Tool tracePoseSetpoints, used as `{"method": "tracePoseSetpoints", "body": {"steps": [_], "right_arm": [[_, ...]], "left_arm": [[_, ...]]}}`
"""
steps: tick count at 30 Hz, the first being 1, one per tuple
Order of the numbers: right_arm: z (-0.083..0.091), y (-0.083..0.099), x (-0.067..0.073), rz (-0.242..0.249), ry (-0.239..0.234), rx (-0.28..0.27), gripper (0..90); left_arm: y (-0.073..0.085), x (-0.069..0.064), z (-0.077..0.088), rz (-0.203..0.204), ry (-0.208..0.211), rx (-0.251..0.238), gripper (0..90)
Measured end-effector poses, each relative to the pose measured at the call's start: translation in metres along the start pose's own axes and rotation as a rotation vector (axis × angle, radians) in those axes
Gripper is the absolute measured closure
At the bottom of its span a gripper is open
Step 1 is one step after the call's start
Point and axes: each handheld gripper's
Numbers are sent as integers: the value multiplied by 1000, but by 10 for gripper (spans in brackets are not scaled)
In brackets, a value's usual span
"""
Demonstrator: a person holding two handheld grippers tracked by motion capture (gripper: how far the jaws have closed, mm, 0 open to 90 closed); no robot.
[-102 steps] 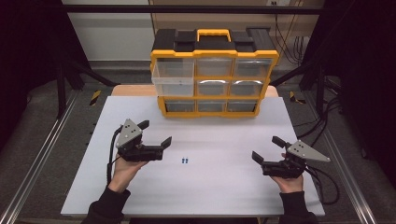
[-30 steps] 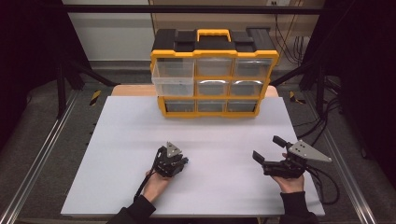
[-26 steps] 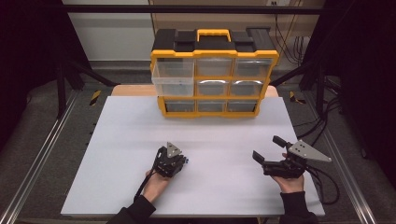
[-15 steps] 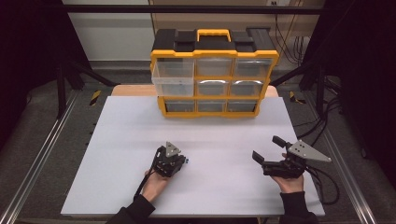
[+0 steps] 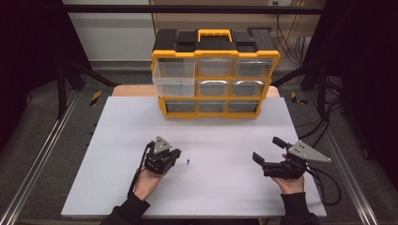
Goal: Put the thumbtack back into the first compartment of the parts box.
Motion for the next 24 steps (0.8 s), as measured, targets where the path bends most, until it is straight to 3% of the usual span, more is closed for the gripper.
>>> {"method": "tracePoseSetpoints", "body": {"steps": [17,24], "right_arm": [[-1,1,0,0,0,-1,6],[-2,1,0,-1,-1,3,6]], "left_arm": [[-43,20,43,29,15,-136,847],[-65,26,57,18,2,-181,846]]}}
Point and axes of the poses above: each handheld gripper's, and its own axes: z roughly backward along the jaws, y roughly out of its underside, x roughly to its left, and after that the axes turned 13 degrees about -y, right-handed
